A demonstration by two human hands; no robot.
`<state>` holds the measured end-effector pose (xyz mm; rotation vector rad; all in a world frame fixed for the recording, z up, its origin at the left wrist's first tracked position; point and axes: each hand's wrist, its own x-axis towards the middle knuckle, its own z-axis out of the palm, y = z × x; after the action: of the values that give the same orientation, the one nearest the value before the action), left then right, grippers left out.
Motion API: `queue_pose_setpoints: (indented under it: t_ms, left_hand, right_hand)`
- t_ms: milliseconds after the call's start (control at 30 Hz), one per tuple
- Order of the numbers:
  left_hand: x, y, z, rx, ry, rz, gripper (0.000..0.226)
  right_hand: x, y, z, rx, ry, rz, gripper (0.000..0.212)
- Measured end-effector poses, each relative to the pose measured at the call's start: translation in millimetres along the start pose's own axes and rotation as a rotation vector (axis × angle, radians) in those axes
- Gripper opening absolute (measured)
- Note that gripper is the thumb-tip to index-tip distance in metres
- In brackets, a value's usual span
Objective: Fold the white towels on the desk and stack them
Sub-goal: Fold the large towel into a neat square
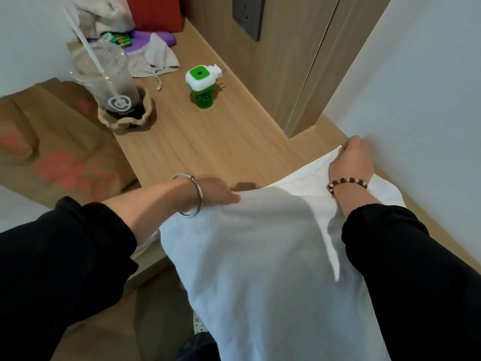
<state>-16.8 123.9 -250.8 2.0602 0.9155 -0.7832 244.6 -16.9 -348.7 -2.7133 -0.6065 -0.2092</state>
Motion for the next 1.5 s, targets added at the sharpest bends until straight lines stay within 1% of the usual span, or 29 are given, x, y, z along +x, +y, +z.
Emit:
queue_pose_setpoints:
  t_ms: [67, 133, 200, 267, 367, 433, 500, 533, 600, 700, 767, 833, 933, 1067, 1133, 1200, 1267, 1333, 1367, 1433, 1500]
  left_hand:
    - [5, -2, 19, 0.089, 0.01, 0.034, 0.036]
    - [6, -4, 31, 0.157, 0.058, 0.084, 0.027]
    - [9, -4, 37, 0.245, 0.2, 0.152, 0.021]
    - [12, 5, 42, 0.234, 0.337, 0.245, 0.022]
    - [26, 30, 48, 0.205, 0.392, 0.33, 0.03]
    - [37, 41, 46, 0.246, 0.476, 0.436, 0.027]
    - [47, 43, 40, 0.215, 0.507, 0.531, 0.026]
    - [52, 41, 37, 0.154, 0.489, 0.509, 0.027]
    - [61, 34, 35, 0.037, 0.444, 0.391, 0.033]
    - [71, 30, 42, -0.003, 0.5, 0.261, 0.035]
    - [72, 30, 48, -0.051, 0.551, 0.222, 0.038]
    - [73, 30, 55, -0.049, 0.598, 0.236, 0.04]
    - [70, 28, 66, 0.034, 0.703, 0.316, 0.036]
    - [68, 25, 74, 0.057, 0.735, 0.337, 0.031]
    - [66, 24, 75, 0.018, 0.762, 0.386, 0.031]
    - [65, 23, 76, -0.066, 0.823, 0.447, 0.029]
    - [67, 21, 77, -0.1, 0.836, 0.451, 0.027]
    - [71, 21, 78, -0.068, 0.814, 0.421, 0.026]
    - [73, 21, 79, -0.051, 0.811, 0.405, 0.025]
    - [76, 21, 80, -0.053, 0.817, 0.394, 0.026]
    - [76, 22, 81, -0.067, 0.826, 0.395, 0.029]
  right_hand:
    - [0, 0, 0, 0.0, 0.005, 0.005, 0.009]
    - [1, 0, 1, -0.006, 0.007, 0.009, 0.009]
    - [2, 0, 2, -0.012, 0.004, 0.01, 0.009]
    - [2, 1, 2, -0.002, -0.001, 0.007, 0.01]
    - [2, 1, 1, 0.027, -0.014, 0.035, 0.013]
    - [2, 1, 1, 0.007, -0.026, 0.043, 0.015]
    - [3, 0, 1, 0.002, -0.028, 0.051, 0.014]
    - [2, 0, 1, 0.012, -0.027, 0.059, 0.014]
    - [2, 0, 1, 0.041, -0.025, 0.08, 0.011]
    - [4, 1, 1, 0.1, 0.003, 0.12, 0.009]
    - [5, 2, 1, 0.143, 0.026, 0.175, 0.01]
    - [6, 2, 1, 0.193, 0.042, 0.217, 0.009]
    - [7, 1, -1, 0.274, 0.07, 0.231, 0.012]
    - [8, -2, -3, 0.329, 0.1, 0.198, 0.014]
    - [9, -4, -3, 0.306, 0.072, 0.179, 0.013]
    - [11, -7, -4, 0.248, 0.02, 0.163, 0.01]
    - [13, -10, -4, 0.18, -0.028, 0.155, 0.006]
    - [13, -12, -7, 0.089, -0.038, 0.081, 0.01]
    - [12, -13, -9, 0.018, -0.036, -0.011, 0.015]
    - [10, -14, -17, -0.065, -0.061, -0.27, 0.023]
    - [8, -16, -28, -0.018, -0.164, -0.483, 0.025]
